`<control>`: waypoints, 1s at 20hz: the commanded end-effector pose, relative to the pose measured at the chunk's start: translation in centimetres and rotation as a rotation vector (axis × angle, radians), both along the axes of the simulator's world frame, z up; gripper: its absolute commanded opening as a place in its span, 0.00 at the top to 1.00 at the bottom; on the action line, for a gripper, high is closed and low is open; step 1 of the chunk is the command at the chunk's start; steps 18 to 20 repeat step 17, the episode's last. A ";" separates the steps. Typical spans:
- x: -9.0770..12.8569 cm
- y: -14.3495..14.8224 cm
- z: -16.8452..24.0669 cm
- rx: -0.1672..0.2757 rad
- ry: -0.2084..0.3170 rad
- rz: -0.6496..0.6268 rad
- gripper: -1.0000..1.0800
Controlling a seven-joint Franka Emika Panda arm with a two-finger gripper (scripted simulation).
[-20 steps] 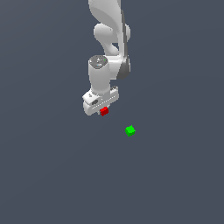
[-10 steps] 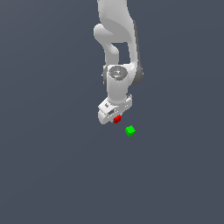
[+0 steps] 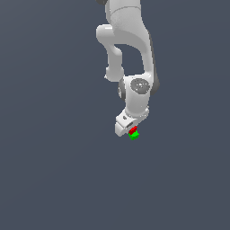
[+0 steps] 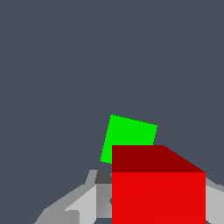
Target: Stack the red cube on top of the green cube.
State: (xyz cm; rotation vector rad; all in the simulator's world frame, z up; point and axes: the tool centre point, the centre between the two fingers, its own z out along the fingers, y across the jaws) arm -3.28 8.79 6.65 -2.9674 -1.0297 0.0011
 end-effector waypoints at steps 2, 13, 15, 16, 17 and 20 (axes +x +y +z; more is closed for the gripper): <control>0.7 1.1 -0.3 0.000 -0.001 -0.002 1.00; 1.0 1.6 -0.5 0.000 -0.001 -0.002 0.04; 1.0 1.6 -0.5 0.000 -0.001 -0.002 0.04; 1.0 1.6 -0.5 0.000 -0.001 -0.002 0.04; 1.0 1.6 -0.5 0.000 -0.001 -0.002 0.04; 1.0 1.6 -0.5 0.000 -0.001 -0.002 0.04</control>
